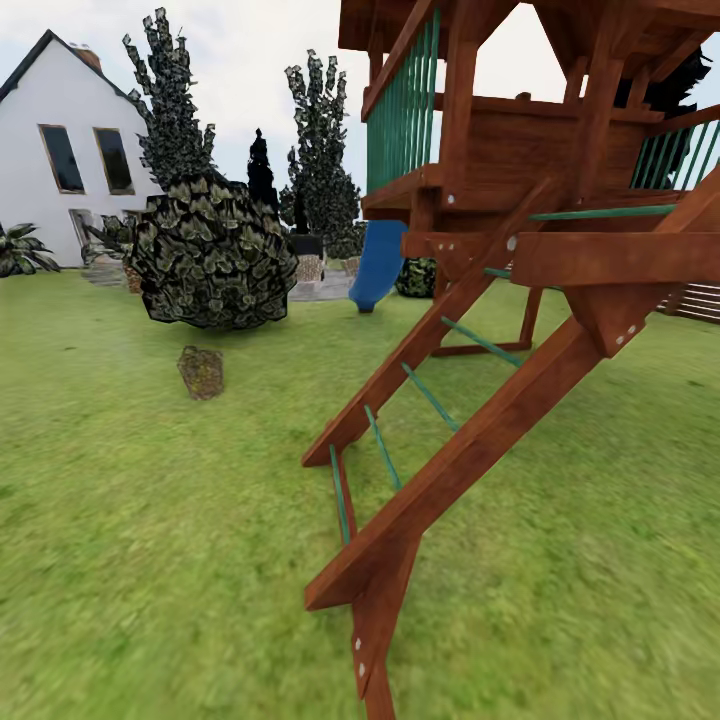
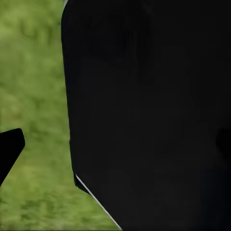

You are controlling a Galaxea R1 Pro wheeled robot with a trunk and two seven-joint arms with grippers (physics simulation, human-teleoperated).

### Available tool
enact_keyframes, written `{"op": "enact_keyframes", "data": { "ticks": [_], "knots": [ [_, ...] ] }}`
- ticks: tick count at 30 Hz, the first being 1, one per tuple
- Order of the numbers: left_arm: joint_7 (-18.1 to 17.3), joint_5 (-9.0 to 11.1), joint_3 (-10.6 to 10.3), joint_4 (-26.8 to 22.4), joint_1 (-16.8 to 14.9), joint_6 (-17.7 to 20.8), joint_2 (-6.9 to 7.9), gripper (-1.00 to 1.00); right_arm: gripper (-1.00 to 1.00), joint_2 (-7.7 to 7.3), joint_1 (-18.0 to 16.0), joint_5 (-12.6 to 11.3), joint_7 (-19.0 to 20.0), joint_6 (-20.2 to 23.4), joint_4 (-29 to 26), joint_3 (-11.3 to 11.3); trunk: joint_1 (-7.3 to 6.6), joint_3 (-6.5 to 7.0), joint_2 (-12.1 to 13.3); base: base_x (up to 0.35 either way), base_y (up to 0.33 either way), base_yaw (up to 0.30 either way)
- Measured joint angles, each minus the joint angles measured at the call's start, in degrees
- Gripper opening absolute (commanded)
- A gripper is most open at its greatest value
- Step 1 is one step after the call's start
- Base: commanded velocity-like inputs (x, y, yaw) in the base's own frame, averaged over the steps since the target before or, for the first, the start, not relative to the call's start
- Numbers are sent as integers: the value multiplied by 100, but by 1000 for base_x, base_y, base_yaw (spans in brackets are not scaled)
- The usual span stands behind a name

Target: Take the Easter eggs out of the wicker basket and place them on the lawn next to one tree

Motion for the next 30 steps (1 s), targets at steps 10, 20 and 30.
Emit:
{"op": "enact_keyframes", "data": {
  "ticks": [10, 20, 30],
  "knots": [
    [-27, 55, 8, -152, 40, -23, 63, 100, 100, -33, -193, 40, 48, -117, -46, 41, 0, 2, 1, 0, 0, 0],
    [-55, 60, 20, -474, 40, -24, 56, 100, 100, -42, -278, 40, 40, -138, -63, 41, 0, 2, 1, 0, 0, 0],
    [-56, 64, 17, -666, 40, -24, 80, 100, 100, -18, -279, 48, 40, -137, -57, 49, 0, 2, 1, 0, 0, 2]
  ]
}}
